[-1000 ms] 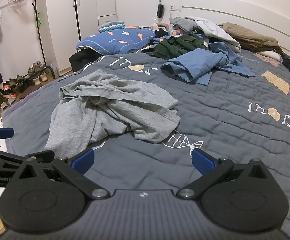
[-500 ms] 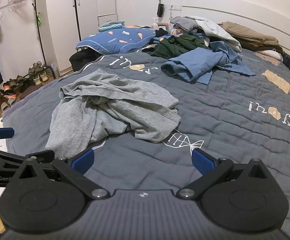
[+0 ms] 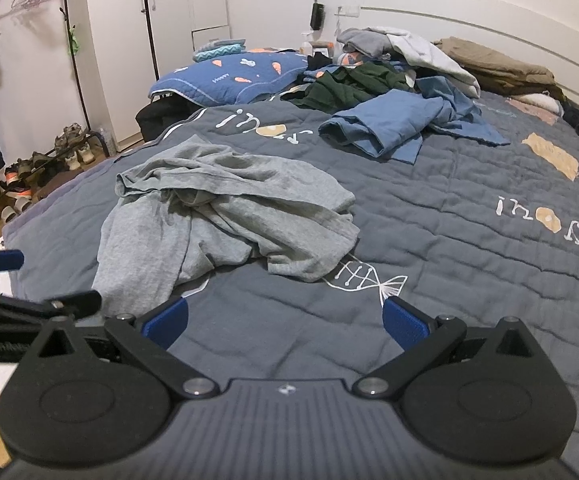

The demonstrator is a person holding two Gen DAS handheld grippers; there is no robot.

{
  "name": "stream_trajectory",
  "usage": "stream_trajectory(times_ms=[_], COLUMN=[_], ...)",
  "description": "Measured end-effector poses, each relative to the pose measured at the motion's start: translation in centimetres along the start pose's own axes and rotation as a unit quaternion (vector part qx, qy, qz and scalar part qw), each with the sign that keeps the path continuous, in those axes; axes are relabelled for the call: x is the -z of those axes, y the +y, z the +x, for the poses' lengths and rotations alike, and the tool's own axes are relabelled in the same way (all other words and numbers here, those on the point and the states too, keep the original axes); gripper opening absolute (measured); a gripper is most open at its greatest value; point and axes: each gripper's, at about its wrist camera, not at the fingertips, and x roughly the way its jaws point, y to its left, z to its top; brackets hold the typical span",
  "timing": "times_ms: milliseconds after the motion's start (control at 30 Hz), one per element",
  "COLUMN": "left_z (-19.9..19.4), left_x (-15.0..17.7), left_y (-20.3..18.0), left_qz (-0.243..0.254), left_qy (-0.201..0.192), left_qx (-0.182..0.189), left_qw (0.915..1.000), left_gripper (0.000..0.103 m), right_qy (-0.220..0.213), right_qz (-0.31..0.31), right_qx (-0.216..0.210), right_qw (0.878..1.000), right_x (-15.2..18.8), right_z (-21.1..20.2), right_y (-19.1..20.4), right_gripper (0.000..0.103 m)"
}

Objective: Fold clothes
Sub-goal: 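Grasp the grey garment's edge with the right gripper and lift it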

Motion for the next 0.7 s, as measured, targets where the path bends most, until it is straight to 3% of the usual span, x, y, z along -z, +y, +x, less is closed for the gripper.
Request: stream_trajectory(times_ms=[233,500,700], left_z=[0.6,1.1,1.6], left_x=[-0.7,-1.0,-1.6], left_y=[1.9,3.5,4.6], left_qz=[-0.033,-0.055,-0.069], left_qy=[-0.002,-0.009,-0.016], left_qx=[0.006,0.019,0.004], left_qw=[0.9994,0.9982,0.9975], left_gripper=[0.103,0.103,0.103], right_qy=[-0.013,-0.010,-0.031], right_qz=[0.016,0.008,-0.018], right_qx=[-0.025,-0.023,-0.010], right_qw=[0.999,1.000,0.999], right_x=[-0.6,-2.9,-4.8], right_z=[0.6,3.9,6.9], right_y=[-0.5,0.8,1.8], right_gripper=[0.103,0.102,0.102])
